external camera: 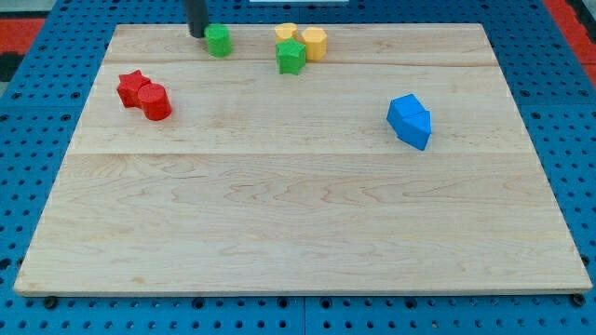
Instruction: Point arm on top left of green circle
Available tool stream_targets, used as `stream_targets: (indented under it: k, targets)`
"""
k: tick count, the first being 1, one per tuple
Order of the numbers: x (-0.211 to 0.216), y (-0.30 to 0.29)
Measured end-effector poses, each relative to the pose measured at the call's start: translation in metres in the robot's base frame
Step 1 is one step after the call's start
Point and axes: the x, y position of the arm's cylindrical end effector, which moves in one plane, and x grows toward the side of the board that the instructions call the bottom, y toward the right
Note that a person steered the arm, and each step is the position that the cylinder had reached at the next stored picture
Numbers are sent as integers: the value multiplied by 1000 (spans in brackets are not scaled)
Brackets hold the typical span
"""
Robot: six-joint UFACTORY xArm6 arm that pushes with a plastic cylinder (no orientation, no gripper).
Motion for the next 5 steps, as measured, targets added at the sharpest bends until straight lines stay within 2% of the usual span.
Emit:
stream_targets:
  k: [1, 2, 4, 5]
  targets:
    - [2, 71]
    - [3, 102]
    - [3, 33]
    - [3, 30]
